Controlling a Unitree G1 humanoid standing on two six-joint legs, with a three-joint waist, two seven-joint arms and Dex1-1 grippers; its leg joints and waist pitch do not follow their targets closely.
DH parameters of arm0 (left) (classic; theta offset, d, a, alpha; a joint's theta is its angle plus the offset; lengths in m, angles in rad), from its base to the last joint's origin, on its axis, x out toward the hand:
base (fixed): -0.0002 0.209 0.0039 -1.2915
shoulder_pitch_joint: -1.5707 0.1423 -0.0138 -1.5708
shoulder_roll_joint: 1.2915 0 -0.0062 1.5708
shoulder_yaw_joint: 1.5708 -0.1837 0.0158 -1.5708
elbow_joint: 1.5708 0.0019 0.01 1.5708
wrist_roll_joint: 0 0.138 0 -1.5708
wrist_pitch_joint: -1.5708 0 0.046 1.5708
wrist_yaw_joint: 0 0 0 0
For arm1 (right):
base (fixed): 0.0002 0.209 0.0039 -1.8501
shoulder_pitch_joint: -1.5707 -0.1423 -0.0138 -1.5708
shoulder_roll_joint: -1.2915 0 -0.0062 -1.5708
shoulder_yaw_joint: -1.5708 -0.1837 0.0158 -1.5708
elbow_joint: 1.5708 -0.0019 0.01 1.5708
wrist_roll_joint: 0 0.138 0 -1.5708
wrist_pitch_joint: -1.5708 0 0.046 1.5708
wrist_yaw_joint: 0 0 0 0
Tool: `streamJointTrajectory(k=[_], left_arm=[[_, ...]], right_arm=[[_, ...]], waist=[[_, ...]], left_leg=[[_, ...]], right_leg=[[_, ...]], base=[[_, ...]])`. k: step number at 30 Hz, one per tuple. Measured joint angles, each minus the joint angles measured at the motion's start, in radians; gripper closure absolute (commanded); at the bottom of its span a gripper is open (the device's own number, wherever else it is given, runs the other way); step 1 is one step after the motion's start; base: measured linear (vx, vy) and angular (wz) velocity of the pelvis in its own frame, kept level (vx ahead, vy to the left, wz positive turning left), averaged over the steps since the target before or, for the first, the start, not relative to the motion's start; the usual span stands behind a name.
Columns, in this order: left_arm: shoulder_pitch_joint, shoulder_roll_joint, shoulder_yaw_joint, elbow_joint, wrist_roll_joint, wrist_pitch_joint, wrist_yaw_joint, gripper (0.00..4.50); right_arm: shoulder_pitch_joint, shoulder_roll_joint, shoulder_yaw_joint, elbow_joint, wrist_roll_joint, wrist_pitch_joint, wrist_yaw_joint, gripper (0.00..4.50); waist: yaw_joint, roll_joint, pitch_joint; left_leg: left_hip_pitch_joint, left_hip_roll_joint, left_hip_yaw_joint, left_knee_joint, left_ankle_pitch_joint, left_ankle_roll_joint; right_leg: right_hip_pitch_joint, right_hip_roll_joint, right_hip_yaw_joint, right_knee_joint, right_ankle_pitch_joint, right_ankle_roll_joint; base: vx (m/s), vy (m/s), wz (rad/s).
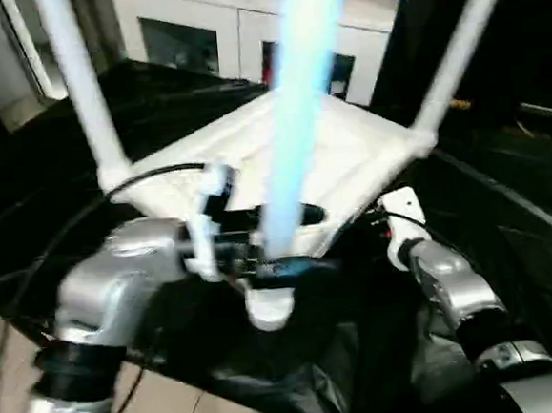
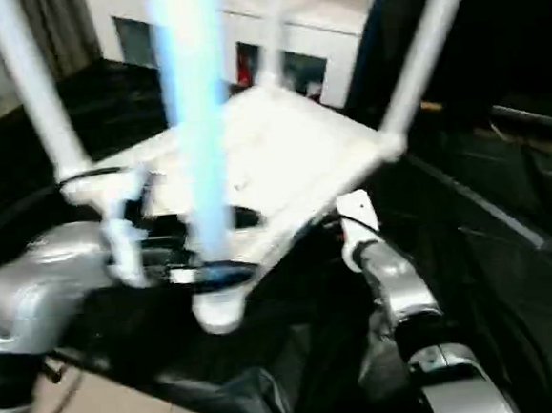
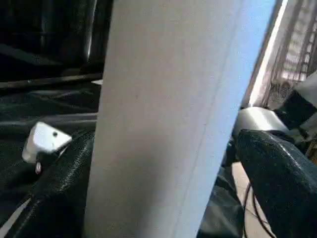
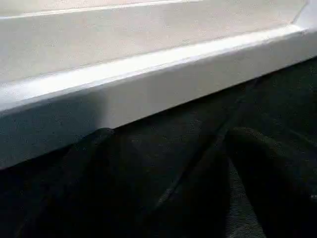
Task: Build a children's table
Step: Rotate table base
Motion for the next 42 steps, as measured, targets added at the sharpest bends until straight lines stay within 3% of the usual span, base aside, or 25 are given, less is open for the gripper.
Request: streamJointTrajectory(k=[9, 16, 25, 32, 38, 40, 42], left_arm=[[-0.081, -0.136, -0.067, 0.194, 0.171, -0.174, 0.136, 0.05], [-0.115, -0.211, -0.086, 0.284, 0.230, -0.257, 0.191, 0.05], [-0.132, -0.248, -0.114, 0.325, 0.272, -0.316, 0.207, 0.05], [-0.156, -0.257, -0.149, 0.417, 0.367, -0.413, 0.259, 0.05], [-0.162, -0.206, -0.128, 0.420, 0.360, -0.418, 0.234, 0.05], [-0.136, -0.140, -0.120, 0.369, 0.343, -0.388, 0.181, 0.05], [-0.056, 0.010, -0.135, 0.249, 0.336, -0.334, 0.082, 0.05]], right_arm=[[-0.006, 0.019, 0.010, 0.022, 0.001, -0.037, 0.066, 0.50], [-0.004, 0.019, 0.010, 0.021, 0.006, -0.048, 0.139, 0.50], [-0.003, 0.021, 0.011, 0.021, 0.006, -0.070, 0.156, 0.50], [0.000, 0.008, 0.007, 0.016, 0.006, -0.076, 0.167, 0.50], [0.035, -0.045, -0.002, -0.089, 0.025, -0.092, 0.229, 0.50], [0.049, -0.082, -0.020, -0.137, 0.035, -0.091, 0.246, 0.50], [0.097, -0.137, -0.028, -0.233, 0.048, -0.077, 0.269, 0.50]], waist=[[-0.001, 0.001, 0.001], [-0.001, 0.002, 0.001], [0.003, 0.009, 0.003], [0.005, 0.019, 0.000], [0.007, 0.028, 0.000], [0.009, 0.034, -0.001], [0.008, 0.038, -0.002]], left_leg=[[0.001, 0.005, -0.002, 0.000, 0.002, -0.004], [0.001, 0.009, -0.002, 0.000, 0.003, -0.004], [0.001, 0.009, -0.001, 0.000, 0.003, -0.004], [0.001, 0.009, -0.002, 0.000, 0.003, -0.004], [0.001, 0.009, -0.002, 0.000, 0.003, -0.004], [0.001, 0.009, -0.002, 0.000, 0.003, -0.004], [0.001, 0.010, -0.001, -0.001, 0.002, -0.004]], right_leg=[[0.000, 0.008, 0.001, -0.001, 0.004, -0.004], [-0.001, 0.011, 0.001, -0.002, 0.005, -0.006], [-0.002, 0.011, 0.001, -0.002, 0.005, -0.007], [-0.002, 0.011, 0.001, -0.003, 0.005, -0.007], [-0.002, 0.011, 0.001, -0.002, 0.005, -0.007], [-0.002, 0.011, 0.001, -0.002, 0.006, -0.007], [-0.002, 0.011, 0.001, -0.003, 0.004, -0.007]], base=[[0.000, 0.000, 0.00], [0.000, 0.000, 0.00], [0.000, 0.000, 0.00], [0.000, 0.000, 0.00], [0.000, 0.000, 0.00], [0.000, 0.000, 0.00], [0.000, 0.000, 0.00]])
